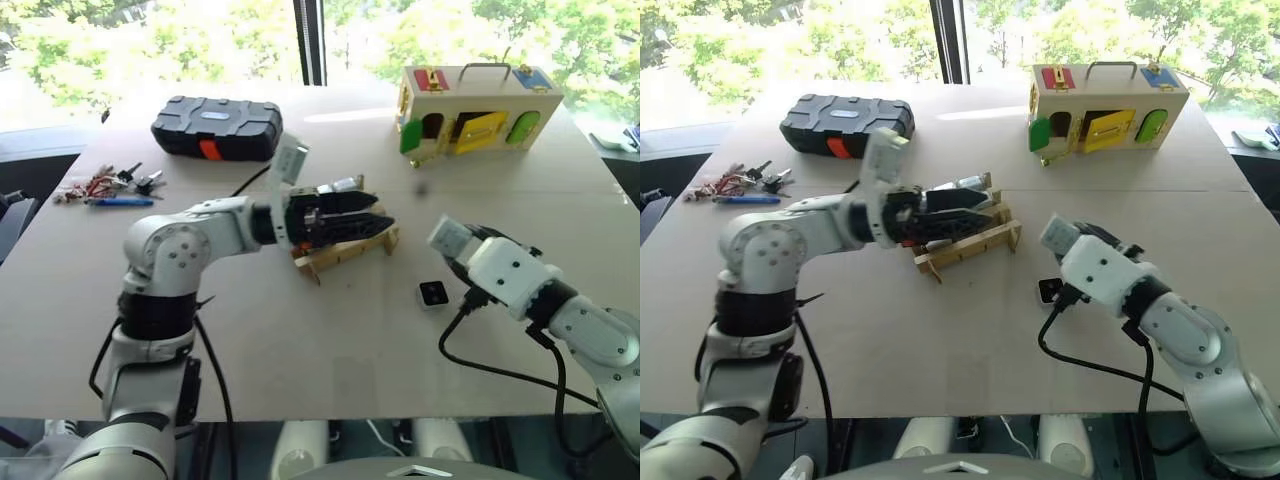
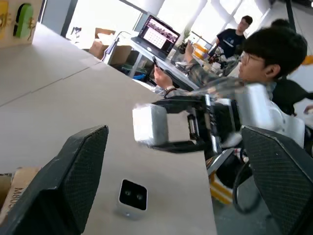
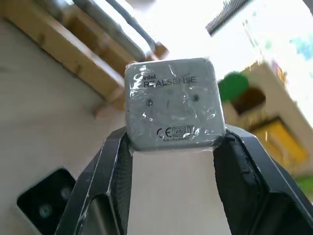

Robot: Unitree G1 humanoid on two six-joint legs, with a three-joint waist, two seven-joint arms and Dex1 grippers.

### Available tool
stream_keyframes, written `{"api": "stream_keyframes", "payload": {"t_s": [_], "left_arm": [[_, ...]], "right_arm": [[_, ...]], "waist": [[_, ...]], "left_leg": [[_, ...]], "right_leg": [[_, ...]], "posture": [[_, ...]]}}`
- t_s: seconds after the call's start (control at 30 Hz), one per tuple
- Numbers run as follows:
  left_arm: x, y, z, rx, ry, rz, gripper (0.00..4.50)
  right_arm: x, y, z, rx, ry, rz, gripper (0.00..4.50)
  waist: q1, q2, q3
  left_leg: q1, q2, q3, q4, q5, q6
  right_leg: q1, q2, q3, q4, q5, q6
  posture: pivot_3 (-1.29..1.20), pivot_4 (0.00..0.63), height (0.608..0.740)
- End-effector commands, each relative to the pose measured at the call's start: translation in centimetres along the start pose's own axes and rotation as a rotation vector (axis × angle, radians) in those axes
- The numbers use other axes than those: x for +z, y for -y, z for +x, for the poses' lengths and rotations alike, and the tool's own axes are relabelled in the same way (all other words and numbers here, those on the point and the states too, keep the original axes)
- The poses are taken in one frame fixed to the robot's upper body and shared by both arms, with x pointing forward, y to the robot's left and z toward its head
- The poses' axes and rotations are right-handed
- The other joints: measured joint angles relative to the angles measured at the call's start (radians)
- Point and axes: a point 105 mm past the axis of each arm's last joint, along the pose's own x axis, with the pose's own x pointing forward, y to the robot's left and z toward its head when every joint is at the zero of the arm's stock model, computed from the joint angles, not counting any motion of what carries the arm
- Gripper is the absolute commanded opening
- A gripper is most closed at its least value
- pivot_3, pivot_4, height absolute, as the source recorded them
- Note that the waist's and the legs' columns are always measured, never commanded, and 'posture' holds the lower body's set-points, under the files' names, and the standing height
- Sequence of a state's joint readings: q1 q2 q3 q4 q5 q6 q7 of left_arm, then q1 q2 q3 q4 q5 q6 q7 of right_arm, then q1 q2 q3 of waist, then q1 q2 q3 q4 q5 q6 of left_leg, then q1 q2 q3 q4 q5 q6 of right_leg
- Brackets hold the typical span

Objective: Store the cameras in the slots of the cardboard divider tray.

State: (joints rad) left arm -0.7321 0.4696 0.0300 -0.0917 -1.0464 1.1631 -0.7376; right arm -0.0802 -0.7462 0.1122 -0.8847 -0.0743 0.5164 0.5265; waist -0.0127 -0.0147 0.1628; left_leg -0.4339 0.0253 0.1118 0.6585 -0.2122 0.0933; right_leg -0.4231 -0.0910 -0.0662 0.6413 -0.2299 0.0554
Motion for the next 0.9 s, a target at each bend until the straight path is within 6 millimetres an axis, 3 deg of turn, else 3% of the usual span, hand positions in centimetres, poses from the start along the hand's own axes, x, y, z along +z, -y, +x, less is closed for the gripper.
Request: {"api": "stream_keyframes", "payload": {"t_s": [0.03,0.27,0.37,0.47,0.5,0.53,0.57,0.63,0.73,0.9], "left_arm": [[0.6,-0.3,-0.1,0.02,0.003,-0.05,4.5],[0.7,0.3,0.6,-0.023,0.008,-0.107,4.5],[0.3,0.6,0.6,-0.029,-0.015,-0.103,3.78],[0.4,0.6,0.6,-0.028,-0.01,-0.102,2.6],[0.4,0.7,0.5,-0.029,-0.01,-0.1,2.53],[0.4,0.7,0.5,-0.03,-0.011,-0.098,1.88],[0.4,0.7,0.4,-0.029,-0.012,-0.097,1.65],[0.5,0.6,0.3,-0.022,-0.004,-0.09,0.89],[1.2,0.1,-0.2,0.015,0.009,-0.059,0.82],[3.1,-2.0,-1.4,0.167,0.001,0.185,0.82]], "right_arm": [[1.7,0.1,0.7,0.04,0.111,-0.069,1.81],[3.3,0.4,2.4,0.063,0.207,-0.125,1.81],[3.5,0.5,2.7,0.064,0.217,-0.131,1.81],[3.6,0.4,2.8,0.082,0.229,-0.108,1.81],[3.6,0.3,2.8,0.089,0.231,-0.093,1.81],[3.6,0.2,2.8,0.1,0.233,-0.079,1.81],[3.7,0.1,2.7,0.109,0.237,-0.07,2.61],[3.7,0.2,2.7,0.108,0.241,-0.051,3.37],[2.8,0.7,2.2,0.075,0.217,0.025,4.5],[-0.2,2.9,-1.5,0.055,0.18,0.292,4.5]], "waist": [[0.0,-0.002,0.001],[0.01,-0.003,0.002],[0.014,-0.003,0.002],[0.016,-0.003,0.002],[0.017,-0.003,0.002],[0.018,-0.003,0.002],[0.018,-0.003,0.002],[0.021,-0.003,0.002],[0.023,-0.003,0.002],[0.031,-0.003,0.002]], "left_leg": [[0.001,0.0,0.0,0.0,0.0,0.0],[0.001,0.0,0.0,0.0,0.002,-0.003],[0.0,0.0,-0.001,0.0,0.002,-0.003],[0.0,0.0,0.0,0.0,0.001,-0.005],[0.0,0.0,0.0,0.0,-0.001,-0.007],[0.001,0.0,0.0,0.0,-0.001,-0.007],[0.0,0.0,0.0,0.0,-0.001,-0.007],[0.0,0.0,0.0,0.0,-0.001,-0.007],[0.0,0.0,0.0,0.0,-0.001,-0.007],[0.0,-0.002,-0.001,0.0,-0.001,-0.007]], "right_leg": [[0.0,0.0,0.0,0.0,0.0,0.0],[0.001,-0.002,-0.001,0.0,0.001,-0.007],[0.001,-0.004,-0.001,0.0,0.001,-0.007],[0.001,-0.008,-0.002,0.0,0.001,-0.007],[0.001,-0.008,-0.002,0.0,0.001,-0.007],[0.001,-0.008,-0.002,0.0,0.001,-0.007],[0.001,-0.008,-0.002,0.0,0.001,-0.007],[0.001,-0.009,-0.002,0.0,0.001,-0.007],[0.001,-0.009,-0.002,0.0,0.001,-0.007],[0.001,-0.01,-0.003,0.0,0.001,-0.008]], "posture": [[0.0,0.15,0.74],[0.0,0.15,0.74],[0.0,0.15,0.74],[0.0,0.15,0.74],[0.0,0.15,0.74],[0.0,0.15,0.74],[0.0,0.15,0.74],[0.0,0.15,0.74],[0.0,0.15,0.74],[0.0,0.15,0.74]]}}
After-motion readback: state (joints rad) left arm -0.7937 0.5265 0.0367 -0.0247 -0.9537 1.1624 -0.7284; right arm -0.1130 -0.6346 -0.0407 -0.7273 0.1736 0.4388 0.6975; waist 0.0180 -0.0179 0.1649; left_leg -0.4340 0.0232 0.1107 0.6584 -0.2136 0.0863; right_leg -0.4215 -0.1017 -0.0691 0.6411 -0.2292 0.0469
